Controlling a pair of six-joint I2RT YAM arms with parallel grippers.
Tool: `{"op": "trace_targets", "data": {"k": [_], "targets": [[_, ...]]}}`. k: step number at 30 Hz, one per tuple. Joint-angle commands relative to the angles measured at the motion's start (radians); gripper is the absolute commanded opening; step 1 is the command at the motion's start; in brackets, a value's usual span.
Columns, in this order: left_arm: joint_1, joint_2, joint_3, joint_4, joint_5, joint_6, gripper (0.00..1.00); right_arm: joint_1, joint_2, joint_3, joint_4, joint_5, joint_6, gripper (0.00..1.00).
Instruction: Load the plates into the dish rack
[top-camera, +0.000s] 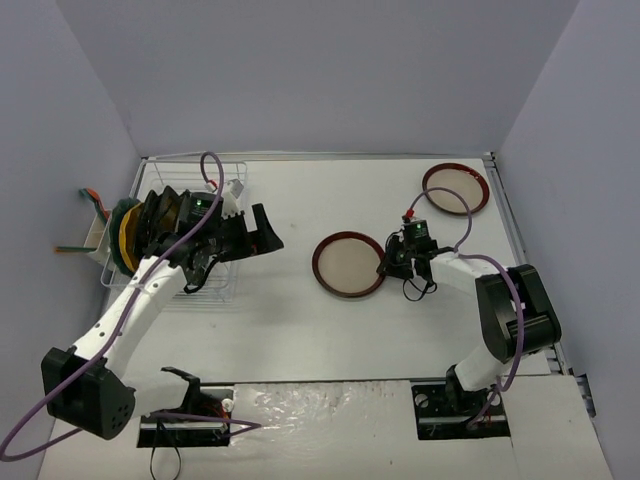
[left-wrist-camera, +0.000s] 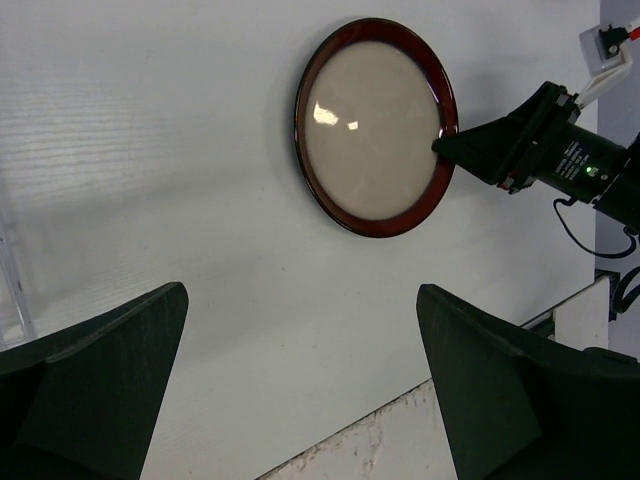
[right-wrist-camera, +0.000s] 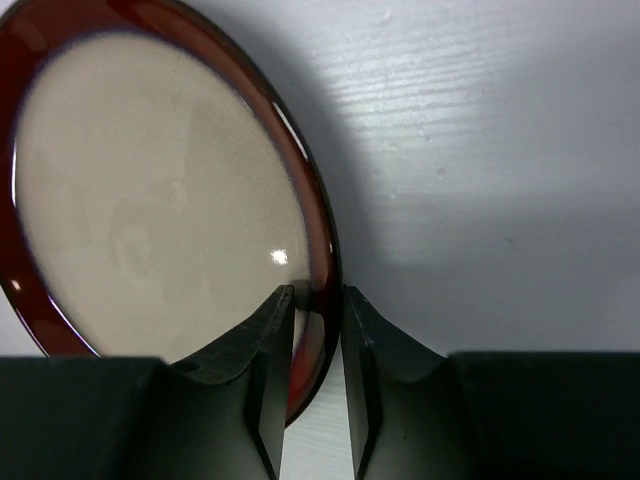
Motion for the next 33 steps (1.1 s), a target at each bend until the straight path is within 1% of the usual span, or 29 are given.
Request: {"op": "trace_targets", "data": {"k": [1,2,3,7,13,21,33], "targets": [[-0.041,0.025,-0.009,0.131,0.003,-0.053,0.97,-0.015,0.039,-0.003,0.027,-0.017,0.005,0.09],[-0.046,0.03,-0.019,0.146,0.002,-0.06,0.97,-0.025,0.034,-0.004,0.027,-0.025,0.011,0.02],[-0.053,0.038,-0.026,0.159,0.001,-0.073,0.97,-0.031,0.023,-0.005,0.027,-0.034,0.018,0.0],[-0.074,0.072,-0.057,0.211,-0.007,-0.127,0.97,-0.064,-0.046,-0.002,0.025,-0.079,0.094,0.0],[-0.103,0.147,-0.105,0.3,-0.01,-0.255,0.97,-0.074,-0.118,0.018,0.024,-0.124,0.277,0.0],[-0.146,0.26,-0.097,0.356,-0.012,-0.367,0.97,-0.077,-0.142,0.032,0.025,-0.186,0.466,0.0],[-0.206,0.453,-0.052,0.468,-0.009,-0.571,0.97,-0.075,-0.122,0.016,0.074,-0.318,0.59,0.0]]}}
